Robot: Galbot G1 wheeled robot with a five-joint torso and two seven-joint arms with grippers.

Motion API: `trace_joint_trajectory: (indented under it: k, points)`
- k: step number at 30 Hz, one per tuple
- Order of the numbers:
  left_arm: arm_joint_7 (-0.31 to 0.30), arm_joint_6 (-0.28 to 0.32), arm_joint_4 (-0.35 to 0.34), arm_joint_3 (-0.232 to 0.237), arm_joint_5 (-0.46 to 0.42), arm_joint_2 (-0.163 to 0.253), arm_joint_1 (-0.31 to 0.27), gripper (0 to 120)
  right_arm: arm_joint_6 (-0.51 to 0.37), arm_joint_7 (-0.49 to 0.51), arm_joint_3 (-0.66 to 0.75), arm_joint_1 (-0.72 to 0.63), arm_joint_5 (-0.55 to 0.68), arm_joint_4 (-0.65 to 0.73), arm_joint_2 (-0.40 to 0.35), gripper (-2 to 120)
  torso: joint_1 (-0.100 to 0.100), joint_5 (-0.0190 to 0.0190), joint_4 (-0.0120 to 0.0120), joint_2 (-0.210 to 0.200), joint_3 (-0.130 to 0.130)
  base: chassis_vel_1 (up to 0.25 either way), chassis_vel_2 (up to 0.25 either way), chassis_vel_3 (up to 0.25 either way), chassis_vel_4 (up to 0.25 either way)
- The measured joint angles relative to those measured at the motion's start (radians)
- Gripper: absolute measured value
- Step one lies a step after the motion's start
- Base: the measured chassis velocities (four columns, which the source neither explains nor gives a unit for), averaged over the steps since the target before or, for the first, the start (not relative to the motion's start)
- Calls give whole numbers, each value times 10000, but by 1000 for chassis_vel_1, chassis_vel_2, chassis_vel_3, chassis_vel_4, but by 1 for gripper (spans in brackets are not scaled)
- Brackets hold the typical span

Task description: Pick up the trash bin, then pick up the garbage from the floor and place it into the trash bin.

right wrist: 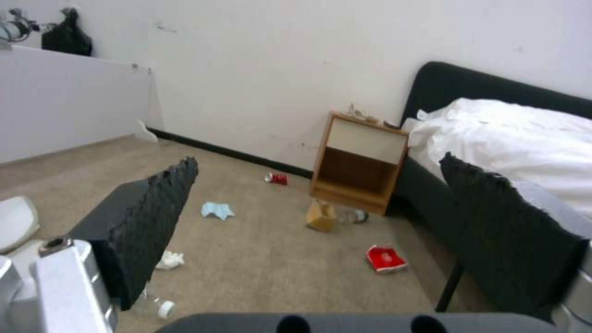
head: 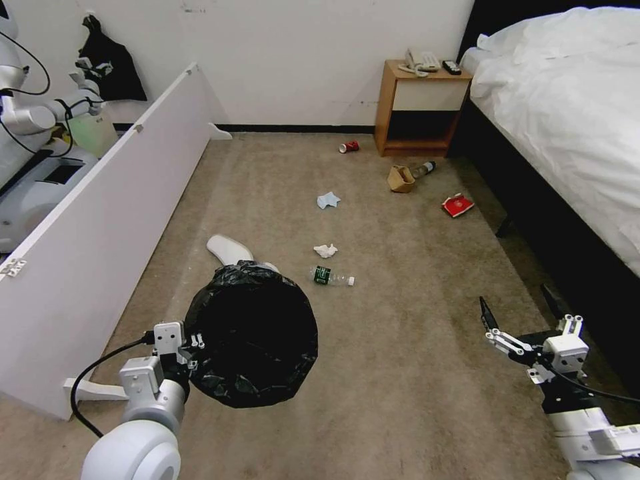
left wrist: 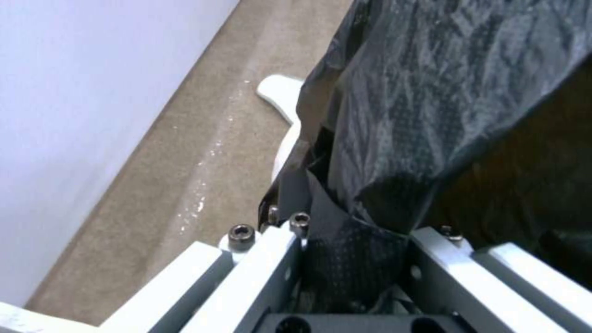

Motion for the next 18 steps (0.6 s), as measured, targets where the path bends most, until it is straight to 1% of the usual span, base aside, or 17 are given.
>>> trace_joint_trajectory:
  k: [2, 4, 5, 7, 8, 9, 11, 13, 18]
  points:
    - [48, 23, 22, 9, 130, -5, 20, 1, 1, 0, -26, 0, -38, -20, 36, 100, 0, 0, 1, 0, 0, 0, 0, 0, 0]
    - [112, -192, 158, 34, 489, -23, 3, 1, 34, 0, -72, -22, -174, -68, 147, 100, 0, 0, 0, 0, 0, 0, 0, 0, 0]
    - [112, -192, 158, 34, 489, -23, 3, 1, 34, 0, -72, -22, -174, -68, 147, 100, 0, 0, 0, 0, 0, 0, 0, 0, 0]
    - [187, -439, 257, 50, 633, -36, -47, 1, 77, -1, -89, -58, -269, -89, 239, 100, 0, -2, -1, 0, 0, 0, 0, 0, 0]
    - [187, -439, 257, 50, 633, -36, -47, 1, 77, -1, -89, -58, -269, -89, 239, 100, 0, -2, -1, 0, 0, 0, 0, 0, 0]
    - [208, -577, 295, 64, 659, -38, -77, 1, 107, -4, -94, -79, -321, -105, 284, 100, 0, -1, 0, 0, 0, 0, 0, 0, 0]
    - [295, -1104, 454, 75, 905, -48, -204, 1, 170, -13, -99, -101, -424, -142, 365, 100, 0, -1, -1, 0, 0, 0, 0, 0, 0]
    - [335, -1218, 489, 68, 1045, -53, -251, 1, 188, -16, -108, -109, -463, -152, 404, 100, 0, -1, -1, 0, 0, 0, 0, 0, 0]
    - [387, -1222, 524, 80, 1181, -41, -252, 1, 217, -22, -149, -111, -576, -178, 498, 100, 0, -2, 0, 0, 0, 0, 0, 0, 0]
